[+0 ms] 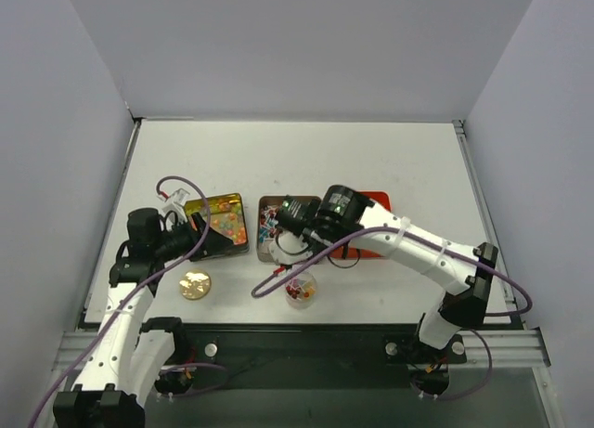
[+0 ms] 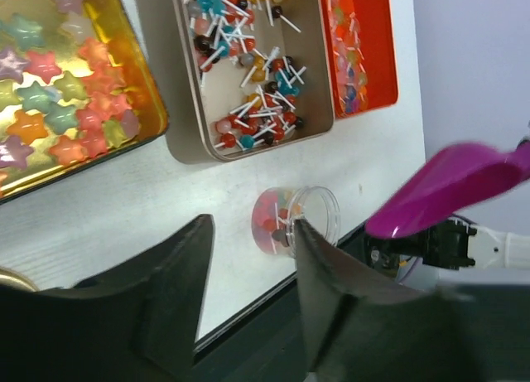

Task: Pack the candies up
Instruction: Move the packing bottle to the center of the board, then scoop the fake candies from the storage box.

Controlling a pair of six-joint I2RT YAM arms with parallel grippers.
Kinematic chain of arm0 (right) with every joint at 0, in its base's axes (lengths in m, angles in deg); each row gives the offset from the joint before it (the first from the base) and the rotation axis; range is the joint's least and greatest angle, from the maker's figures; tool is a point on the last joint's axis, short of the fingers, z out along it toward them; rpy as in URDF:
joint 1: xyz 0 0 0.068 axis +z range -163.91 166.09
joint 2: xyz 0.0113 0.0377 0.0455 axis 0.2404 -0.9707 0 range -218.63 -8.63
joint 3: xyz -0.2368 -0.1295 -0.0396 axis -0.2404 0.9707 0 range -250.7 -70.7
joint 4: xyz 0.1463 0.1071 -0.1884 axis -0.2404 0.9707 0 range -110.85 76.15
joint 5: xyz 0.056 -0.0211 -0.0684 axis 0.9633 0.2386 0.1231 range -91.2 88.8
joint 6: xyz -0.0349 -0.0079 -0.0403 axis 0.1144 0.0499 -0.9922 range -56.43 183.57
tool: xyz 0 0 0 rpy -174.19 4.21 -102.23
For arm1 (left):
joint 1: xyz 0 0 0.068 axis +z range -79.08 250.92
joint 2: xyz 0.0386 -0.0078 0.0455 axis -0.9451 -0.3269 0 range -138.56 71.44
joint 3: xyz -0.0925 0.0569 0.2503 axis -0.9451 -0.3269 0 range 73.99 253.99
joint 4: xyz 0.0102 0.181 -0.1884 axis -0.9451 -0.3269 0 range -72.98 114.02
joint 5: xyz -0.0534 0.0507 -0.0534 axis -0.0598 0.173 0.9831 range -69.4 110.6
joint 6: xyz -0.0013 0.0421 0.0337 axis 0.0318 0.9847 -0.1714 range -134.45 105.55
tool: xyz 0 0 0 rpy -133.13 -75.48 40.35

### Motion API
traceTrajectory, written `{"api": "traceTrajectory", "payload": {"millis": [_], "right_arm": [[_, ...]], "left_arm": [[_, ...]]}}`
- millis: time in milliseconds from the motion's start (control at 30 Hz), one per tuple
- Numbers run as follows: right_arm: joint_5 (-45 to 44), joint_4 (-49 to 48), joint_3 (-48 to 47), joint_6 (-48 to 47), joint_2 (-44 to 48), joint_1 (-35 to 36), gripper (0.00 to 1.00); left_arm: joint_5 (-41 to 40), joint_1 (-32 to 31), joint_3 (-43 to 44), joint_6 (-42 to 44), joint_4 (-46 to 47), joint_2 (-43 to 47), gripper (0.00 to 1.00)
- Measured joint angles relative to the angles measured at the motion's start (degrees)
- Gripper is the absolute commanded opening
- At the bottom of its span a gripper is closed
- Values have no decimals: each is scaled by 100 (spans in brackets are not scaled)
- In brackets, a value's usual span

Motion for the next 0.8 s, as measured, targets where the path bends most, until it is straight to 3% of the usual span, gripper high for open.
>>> {"api": "traceTrajectory", "payload": {"millis": [33,67,233,367,567,800], "right_arm": [[13,59,-98,-39,48,-157,0],[11,85,-188,-72,59,-363,0],[-140,-81,-474,-195,-520,-1624,0],[-476,-422,-702,-468,-1438,-2166,0],[-962,-846,-1390,-1226,-2542,-2406,0],[-1488,-1224,-1742,-2240,-2809,-2326,0]], "left_arm": [[55,-48,-7,-57,101,-46,12],[136,-92,-13,-129,223,-101,1],[520,-164,-107,-404,828,-457,0],[592,-164,-240,-503,1005,-595,0],[476,-175,-695,-623,990,-678,0],[175,-192,-767,-780,1027,-1193,0]]}}
